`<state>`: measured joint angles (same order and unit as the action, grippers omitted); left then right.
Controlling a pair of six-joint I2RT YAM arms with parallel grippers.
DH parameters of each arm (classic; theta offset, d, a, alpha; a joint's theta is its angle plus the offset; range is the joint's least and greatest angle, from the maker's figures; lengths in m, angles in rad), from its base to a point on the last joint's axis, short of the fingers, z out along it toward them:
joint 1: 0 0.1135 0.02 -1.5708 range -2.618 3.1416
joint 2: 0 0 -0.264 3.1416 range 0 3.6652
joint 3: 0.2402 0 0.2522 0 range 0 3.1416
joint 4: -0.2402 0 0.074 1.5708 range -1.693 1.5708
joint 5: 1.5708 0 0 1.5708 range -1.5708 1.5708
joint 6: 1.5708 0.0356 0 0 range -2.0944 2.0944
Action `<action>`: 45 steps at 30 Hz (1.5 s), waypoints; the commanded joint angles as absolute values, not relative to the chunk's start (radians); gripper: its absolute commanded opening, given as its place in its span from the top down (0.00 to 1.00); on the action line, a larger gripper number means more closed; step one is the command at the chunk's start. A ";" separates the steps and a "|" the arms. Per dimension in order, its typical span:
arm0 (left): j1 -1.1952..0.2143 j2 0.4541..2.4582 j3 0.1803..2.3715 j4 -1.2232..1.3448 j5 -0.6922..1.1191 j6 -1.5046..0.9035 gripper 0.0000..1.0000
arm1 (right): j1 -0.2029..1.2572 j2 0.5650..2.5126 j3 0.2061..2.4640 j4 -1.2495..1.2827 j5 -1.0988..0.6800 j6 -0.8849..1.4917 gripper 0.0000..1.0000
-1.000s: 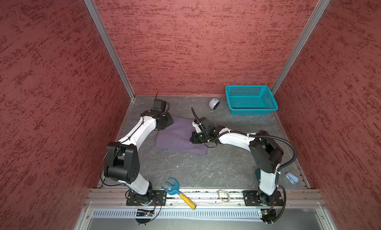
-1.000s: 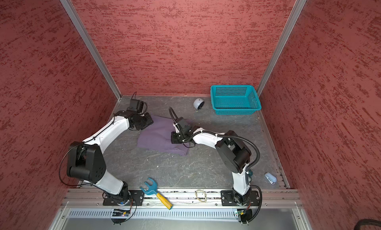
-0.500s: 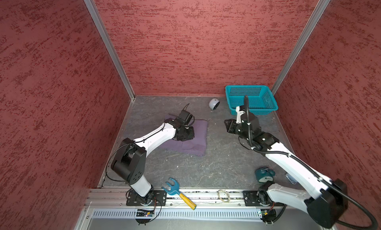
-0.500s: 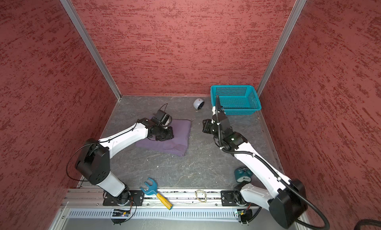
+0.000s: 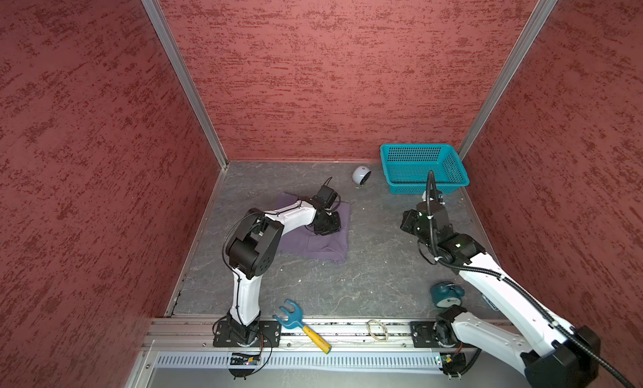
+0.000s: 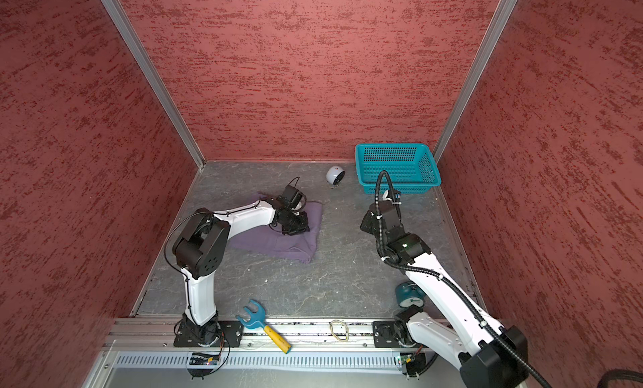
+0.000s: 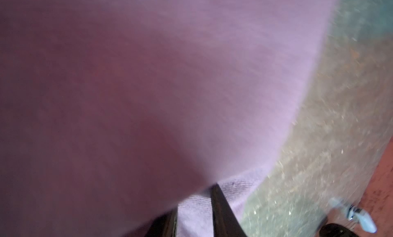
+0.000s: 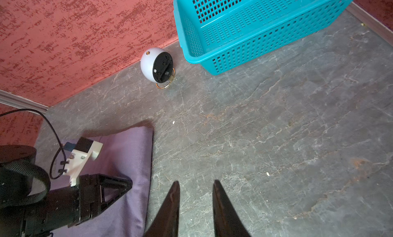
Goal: Fold and stack the trousers
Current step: Move the trousers to the top-left of the table.
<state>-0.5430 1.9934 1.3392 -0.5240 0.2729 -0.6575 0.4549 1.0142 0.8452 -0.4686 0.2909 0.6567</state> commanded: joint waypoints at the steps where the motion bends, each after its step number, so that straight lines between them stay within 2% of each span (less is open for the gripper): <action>1: -0.484 2.030 1.312 -0.487 0.257 -0.680 0.71 | 0.448 1.017 0.849 -0.474 0.318 0.673 0.72; 7: -0.321 2.009 1.269 -0.485 0.227 -0.647 0.71 | 0.437 1.057 0.862 -0.461 0.314 0.669 0.72; 12: -0.195 2.008 1.345 -0.531 0.237 -0.611 0.70 | 0.433 1.119 0.879 -0.435 0.290 0.676 0.72; 17: -0.211 1.957 1.454 -0.612 0.239 -0.567 0.61 | 0.430 1.183 0.913 -0.409 0.244 0.678 0.72; 20: -0.255 1.897 1.462 -0.683 0.208 -0.554 0.61 | 0.431 1.207 0.923 -0.391 0.207 0.678 0.72; 26: -0.264 1.706 1.244 -0.697 0.154 -0.592 0.60 | 0.430 1.207 0.904 -0.364 0.155 0.673 0.72; 32: -0.165 1.612 1.025 -0.630 0.159 -0.636 0.37 | 0.429 1.172 0.863 -0.359 0.152 0.662 0.72; 36: -0.119 1.615 0.993 -0.565 0.172 -0.641 0.29 | 0.428 1.151 0.844 -0.364 0.158 0.661 0.72; 42: -0.074 1.717 1.034 -0.525 0.174 -0.639 0.32 | 0.422 1.128 0.826 -0.378 0.178 0.662 0.72; 45: -0.048 1.754 1.039 -0.487 0.173 -0.641 0.40 | 0.417 1.127 0.820 -0.381 0.184 0.661 0.72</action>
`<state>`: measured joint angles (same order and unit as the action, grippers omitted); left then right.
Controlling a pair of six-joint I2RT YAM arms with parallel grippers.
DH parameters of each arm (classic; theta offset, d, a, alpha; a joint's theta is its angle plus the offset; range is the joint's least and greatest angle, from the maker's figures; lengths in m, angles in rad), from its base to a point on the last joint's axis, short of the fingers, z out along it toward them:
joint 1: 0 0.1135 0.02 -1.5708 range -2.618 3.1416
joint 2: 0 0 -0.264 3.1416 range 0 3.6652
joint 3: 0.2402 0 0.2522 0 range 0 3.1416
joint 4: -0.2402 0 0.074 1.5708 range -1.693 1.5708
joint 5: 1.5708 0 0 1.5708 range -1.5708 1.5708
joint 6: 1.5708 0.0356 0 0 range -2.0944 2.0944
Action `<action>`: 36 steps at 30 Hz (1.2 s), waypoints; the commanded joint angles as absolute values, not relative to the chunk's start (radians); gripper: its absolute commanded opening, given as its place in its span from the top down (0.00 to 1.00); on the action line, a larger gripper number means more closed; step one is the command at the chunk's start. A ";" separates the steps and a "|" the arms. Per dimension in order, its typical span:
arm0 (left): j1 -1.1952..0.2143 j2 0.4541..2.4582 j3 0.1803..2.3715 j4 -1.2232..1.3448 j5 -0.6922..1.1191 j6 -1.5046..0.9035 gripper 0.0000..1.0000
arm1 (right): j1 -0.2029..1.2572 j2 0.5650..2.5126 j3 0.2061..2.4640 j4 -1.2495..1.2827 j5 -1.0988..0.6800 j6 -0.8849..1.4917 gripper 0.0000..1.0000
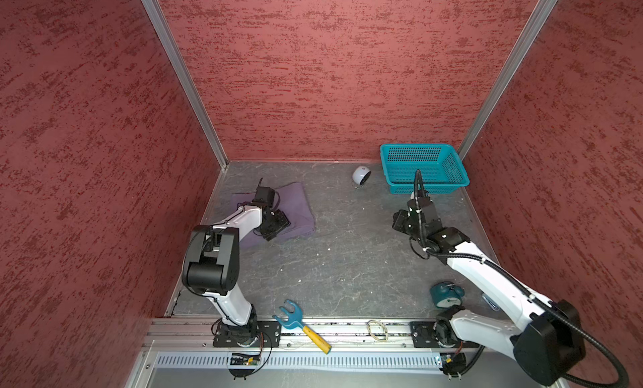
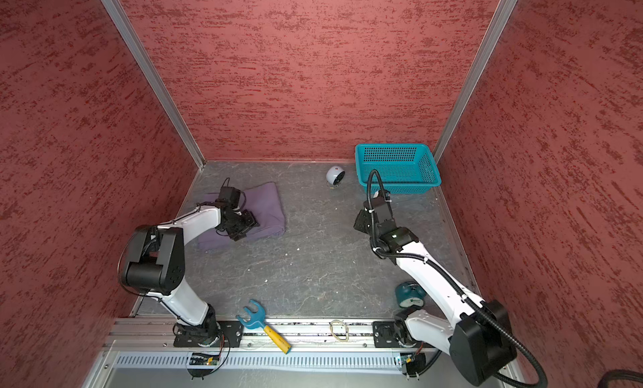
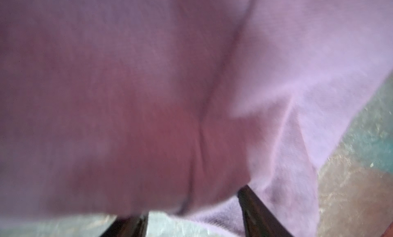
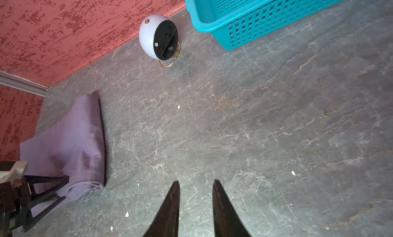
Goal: Fold and stack the trousers
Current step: Move the trousers to the top-left of the table.
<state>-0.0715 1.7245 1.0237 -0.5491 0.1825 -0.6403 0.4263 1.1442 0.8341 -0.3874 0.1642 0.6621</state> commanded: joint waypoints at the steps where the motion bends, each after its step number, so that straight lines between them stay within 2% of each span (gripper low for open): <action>1: -0.037 1.768 1.042 -0.473 0.177 -0.643 0.44 | 0.416 1.131 0.820 -0.380 0.184 0.662 0.72; 7: 0.022 1.848 1.114 -0.448 0.193 -0.633 0.61 | 0.408 1.181 0.836 -0.365 0.165 0.671 0.72; 17: 0.077 1.997 1.347 -0.494 0.247 -0.541 0.71 | 0.403 1.258 0.882 -0.351 0.165 0.674 0.73; 26: 0.052 2.048 1.511 -0.606 0.263 -0.427 0.70 | 0.393 1.283 0.898 -0.351 0.151 0.667 0.74; 32: -0.003 1.825 1.420 -0.629 0.110 -0.446 0.64 | 0.393 1.261 0.889 -0.346 0.129 0.676 0.74; 36: 0.063 1.683 1.300 -0.647 0.043 -0.530 0.64 | 0.392 1.226 0.875 -0.344 0.121 0.674 0.74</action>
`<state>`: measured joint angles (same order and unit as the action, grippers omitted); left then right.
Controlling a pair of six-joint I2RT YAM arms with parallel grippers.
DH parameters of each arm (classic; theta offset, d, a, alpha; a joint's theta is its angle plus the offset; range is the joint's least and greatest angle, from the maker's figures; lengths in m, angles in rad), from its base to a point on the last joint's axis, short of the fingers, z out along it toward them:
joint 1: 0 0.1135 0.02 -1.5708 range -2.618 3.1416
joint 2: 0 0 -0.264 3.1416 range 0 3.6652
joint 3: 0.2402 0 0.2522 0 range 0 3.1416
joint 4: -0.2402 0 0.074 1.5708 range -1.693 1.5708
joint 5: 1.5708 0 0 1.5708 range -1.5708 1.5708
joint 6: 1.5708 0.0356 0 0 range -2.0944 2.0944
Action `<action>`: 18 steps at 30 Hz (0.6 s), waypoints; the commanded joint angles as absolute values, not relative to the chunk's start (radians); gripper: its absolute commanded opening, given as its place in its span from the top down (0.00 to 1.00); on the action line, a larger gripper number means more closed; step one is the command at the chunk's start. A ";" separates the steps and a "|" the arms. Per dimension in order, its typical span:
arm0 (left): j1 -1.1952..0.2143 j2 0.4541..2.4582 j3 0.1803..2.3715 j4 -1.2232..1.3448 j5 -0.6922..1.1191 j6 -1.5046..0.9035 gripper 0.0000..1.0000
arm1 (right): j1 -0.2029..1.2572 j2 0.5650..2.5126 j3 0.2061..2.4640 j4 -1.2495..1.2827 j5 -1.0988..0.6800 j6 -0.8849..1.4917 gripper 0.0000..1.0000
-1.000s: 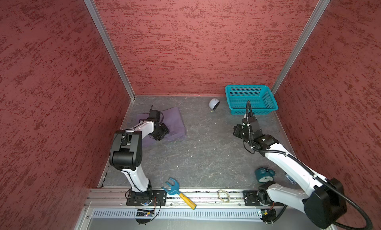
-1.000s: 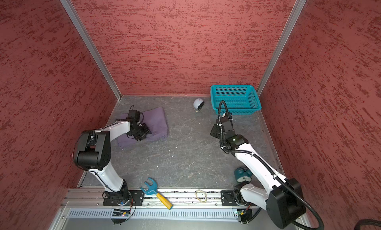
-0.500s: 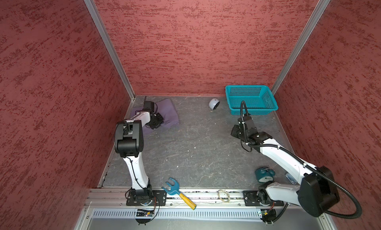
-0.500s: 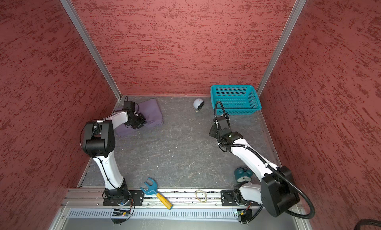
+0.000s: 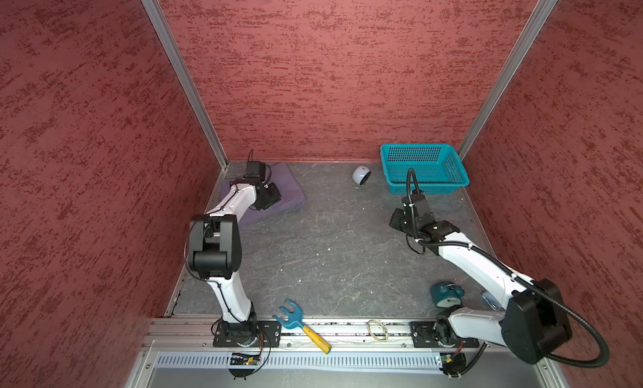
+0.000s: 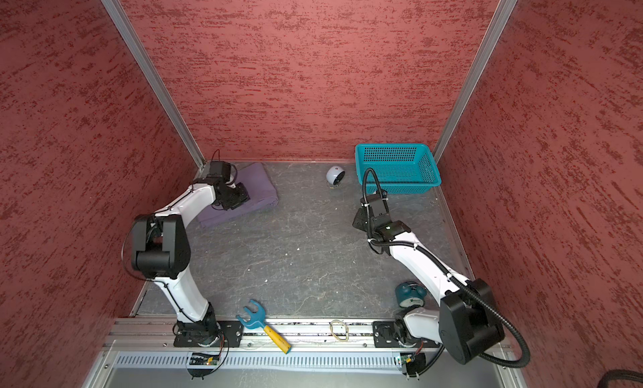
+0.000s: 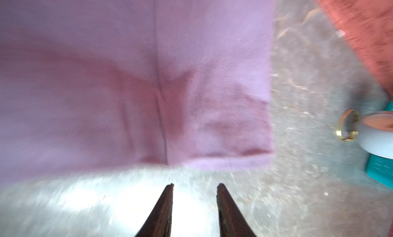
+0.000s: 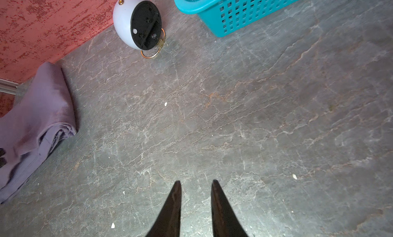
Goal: Fold and stack the trousers
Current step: Move the trousers to the top-left of the table.
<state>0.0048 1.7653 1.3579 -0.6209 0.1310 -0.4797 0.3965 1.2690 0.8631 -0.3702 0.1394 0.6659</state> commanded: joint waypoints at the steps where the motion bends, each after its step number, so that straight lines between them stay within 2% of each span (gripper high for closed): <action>1: 0.091 1.654 1.264 -0.637 0.046 -0.548 0.63 | 0.391 1.217 0.872 -0.346 0.121 0.675 0.74; 7: 0.284 1.607 1.105 -0.521 0.155 -0.639 0.62 | 0.391 1.167 0.830 -0.310 0.117 0.674 0.74; 18: 0.351 1.915 1.256 -0.506 0.166 -0.668 0.65 | 0.390 1.265 0.903 -0.344 0.140 0.683 0.74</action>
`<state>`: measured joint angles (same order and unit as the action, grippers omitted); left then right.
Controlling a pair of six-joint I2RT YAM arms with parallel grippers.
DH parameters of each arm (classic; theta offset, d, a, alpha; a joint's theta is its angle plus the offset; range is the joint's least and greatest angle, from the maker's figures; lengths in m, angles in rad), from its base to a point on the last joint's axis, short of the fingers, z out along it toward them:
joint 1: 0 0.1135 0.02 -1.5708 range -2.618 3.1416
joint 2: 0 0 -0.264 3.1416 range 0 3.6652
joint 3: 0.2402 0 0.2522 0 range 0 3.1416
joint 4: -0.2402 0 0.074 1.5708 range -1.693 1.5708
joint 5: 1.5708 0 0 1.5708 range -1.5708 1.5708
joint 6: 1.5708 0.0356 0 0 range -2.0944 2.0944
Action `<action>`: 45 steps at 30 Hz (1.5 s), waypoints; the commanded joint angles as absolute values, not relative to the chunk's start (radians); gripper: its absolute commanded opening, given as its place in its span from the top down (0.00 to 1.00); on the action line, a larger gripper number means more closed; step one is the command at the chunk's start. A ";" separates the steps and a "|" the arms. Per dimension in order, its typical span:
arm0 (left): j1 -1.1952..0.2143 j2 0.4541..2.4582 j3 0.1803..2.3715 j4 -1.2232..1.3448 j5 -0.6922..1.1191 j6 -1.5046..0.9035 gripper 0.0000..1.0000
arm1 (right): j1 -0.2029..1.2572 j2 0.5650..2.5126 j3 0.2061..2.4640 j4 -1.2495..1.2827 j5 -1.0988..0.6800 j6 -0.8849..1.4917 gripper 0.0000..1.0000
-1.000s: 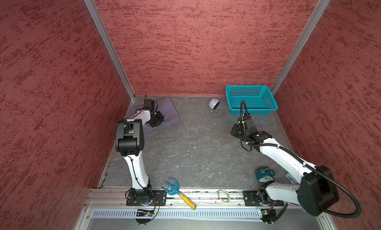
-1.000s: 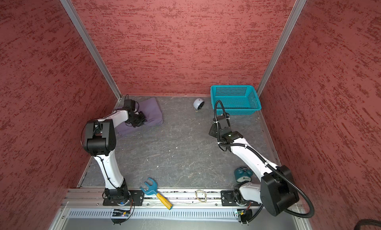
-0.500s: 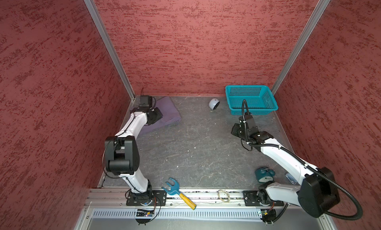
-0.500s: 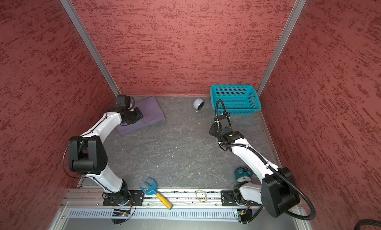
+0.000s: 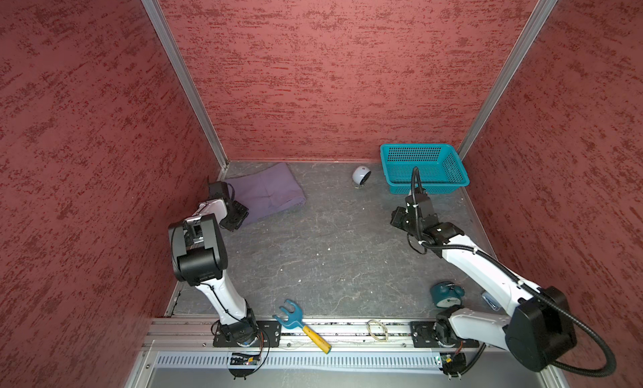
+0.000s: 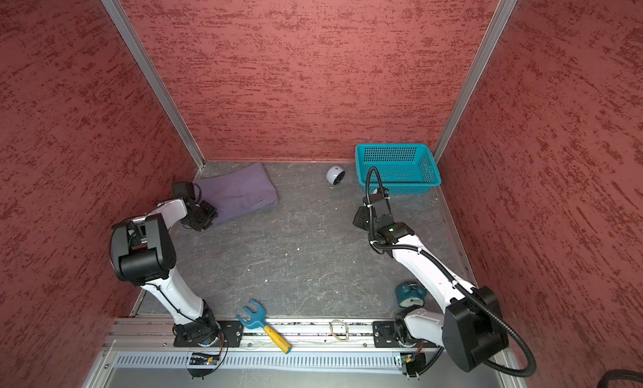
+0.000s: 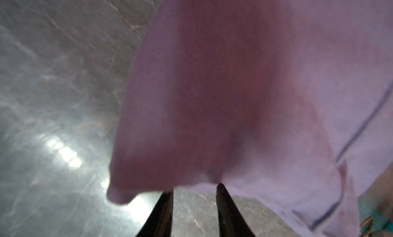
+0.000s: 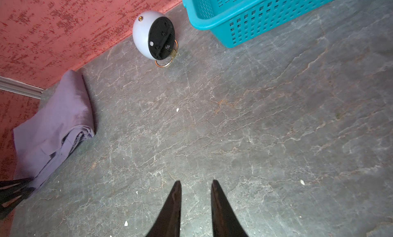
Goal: Fold and stack the trousers
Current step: Move the trousers to the top-left of the table.
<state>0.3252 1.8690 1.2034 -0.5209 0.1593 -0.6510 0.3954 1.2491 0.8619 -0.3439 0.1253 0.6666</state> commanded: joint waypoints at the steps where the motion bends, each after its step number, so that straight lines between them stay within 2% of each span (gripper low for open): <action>1: 0.362 1.937 1.273 -0.508 0.173 -0.676 0.65 | 0.390 1.272 0.906 -0.341 0.140 0.687 0.75; 14: 0.357 2.073 1.526 -0.552 0.155 -0.675 0.65 | 0.388 1.353 0.950 -0.342 0.149 0.692 0.75; 25: 0.334 2.135 1.619 -0.535 0.149 -0.660 0.65 | 0.379 1.385 0.976 -0.355 0.154 0.675 0.76; 30: 0.309 2.096 1.613 -0.511 0.149 -0.622 0.65 | 0.374 1.392 0.983 -0.362 0.152 0.673 0.76; 35: 0.244 1.973 1.542 -0.488 0.102 -0.591 0.63 | 0.374 1.365 0.984 -0.366 0.158 0.672 0.77; 38: 0.203 1.897 1.481 -0.480 0.086 -0.591 0.56 | 0.374 1.335 0.968 -0.365 0.159 0.675 0.77; 41: 0.168 1.851 1.428 -0.477 0.083 -0.601 0.42 | 0.373 1.302 0.942 -0.364 0.157 0.683 0.77; 45: 0.120 1.873 1.426 -0.485 0.091 -0.616 0.34 | 0.373 1.269 0.907 -0.356 0.156 0.697 0.76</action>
<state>0.1349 1.8439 1.4395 -0.4915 0.0990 -0.6155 0.3779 1.2953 0.9314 -0.3595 0.1352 0.6781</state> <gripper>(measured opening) 0.656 0.239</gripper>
